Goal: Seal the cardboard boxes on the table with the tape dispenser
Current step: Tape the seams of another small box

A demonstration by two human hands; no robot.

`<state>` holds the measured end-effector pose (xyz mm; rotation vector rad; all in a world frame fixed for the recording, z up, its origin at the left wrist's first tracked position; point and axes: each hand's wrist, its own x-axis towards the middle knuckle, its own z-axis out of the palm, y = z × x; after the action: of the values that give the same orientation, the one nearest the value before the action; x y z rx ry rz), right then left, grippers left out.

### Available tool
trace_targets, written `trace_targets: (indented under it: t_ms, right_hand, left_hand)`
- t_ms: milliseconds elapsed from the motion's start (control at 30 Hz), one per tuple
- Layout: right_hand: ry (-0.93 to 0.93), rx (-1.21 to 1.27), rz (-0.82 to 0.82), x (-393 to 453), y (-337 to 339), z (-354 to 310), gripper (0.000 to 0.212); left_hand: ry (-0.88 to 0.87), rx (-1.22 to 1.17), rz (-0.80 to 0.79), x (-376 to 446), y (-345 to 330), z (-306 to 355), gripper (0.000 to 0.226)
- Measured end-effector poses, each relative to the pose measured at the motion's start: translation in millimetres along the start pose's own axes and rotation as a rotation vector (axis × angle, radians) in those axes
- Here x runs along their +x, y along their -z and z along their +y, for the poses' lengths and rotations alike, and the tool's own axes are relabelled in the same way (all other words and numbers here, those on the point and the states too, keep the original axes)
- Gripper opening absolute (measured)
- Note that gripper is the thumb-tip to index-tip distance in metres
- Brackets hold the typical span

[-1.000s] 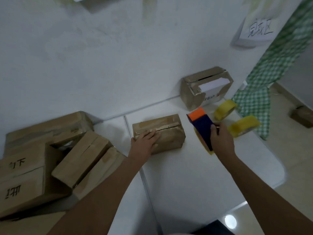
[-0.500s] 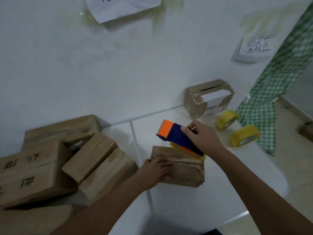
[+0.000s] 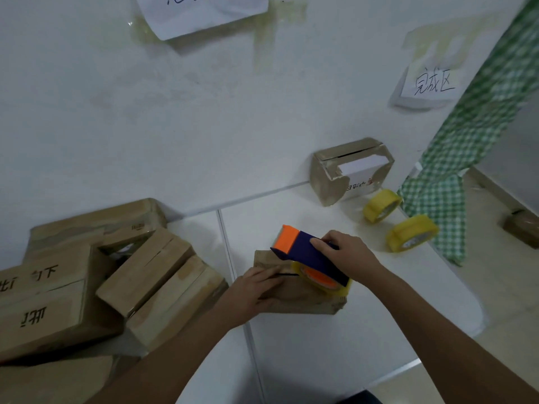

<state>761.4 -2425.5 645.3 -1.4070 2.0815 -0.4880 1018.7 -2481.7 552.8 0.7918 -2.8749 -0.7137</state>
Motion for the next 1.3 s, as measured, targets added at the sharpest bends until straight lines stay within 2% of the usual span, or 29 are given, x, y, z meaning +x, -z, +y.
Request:
trace_targets:
  t_ms: [100,200,233,300,367,433,500,667,867,1033,1300]
  right_hand:
    - [0.0,0.007,-0.038,1.5,-2.4,-1.6,0.036]
    - [0.01,0.018,0.011,0.7,-6.4,-4.7,0.037]
    - [0.018,0.023,0.036,0.2,-6.5,-4.4,0.036]
    - [0.034,0.046,0.066,-1.9,-6.1,-2.2,0.035]
    - [0.052,0.06,0.058,-4.5,-5.2,-1.6,0.033]
    - [0.07,0.066,0.052,-6.8,-5.3,-2.1,0.031]
    - [0.084,0.077,0.058,-9.3,-5.7,-2.0,0.03]
    - [0.097,0.098,0.064,-13.2,-4.3,-3.1,0.027]
    - [0.115,0.101,0.07,-15.3,-5.7,-1.9,0.034]
    - [0.122,0.097,0.058,-15.5,-5.9,-1.2,0.036]
    - [0.134,0.097,0.025,-16.4,-2.7,-4.4,0.034]
  left_hand:
    - [0.003,-0.053,-0.008,-1.0,5.6,1.9,0.049]
    - [0.043,-0.142,-0.036,4.0,16.9,8.1,0.039]
    - [0.104,-0.227,-0.004,6.5,22.3,10.8,0.033]
    - [0.397,-0.573,0.167,12.4,33.9,16.7,0.026]
    - [0.701,-1.092,0.292,21.4,47.9,22.2,0.025]
    - [0.859,-1.462,0.281,31.7,61.2,25.3,0.025]
    - [0.944,-1.613,0.203,39.1,72.0,29.2,0.026]
    - [0.962,-1.637,0.106,45.5,80.4,34.7,0.037]
    - [0.864,-1.648,0.164,41.5,81.7,38.2,0.042]
    - [0.885,-1.687,0.154,39.0,82.1,39.8,0.023]
    - [0.885,-1.594,0.229,40.7,73.3,42.0,0.015]
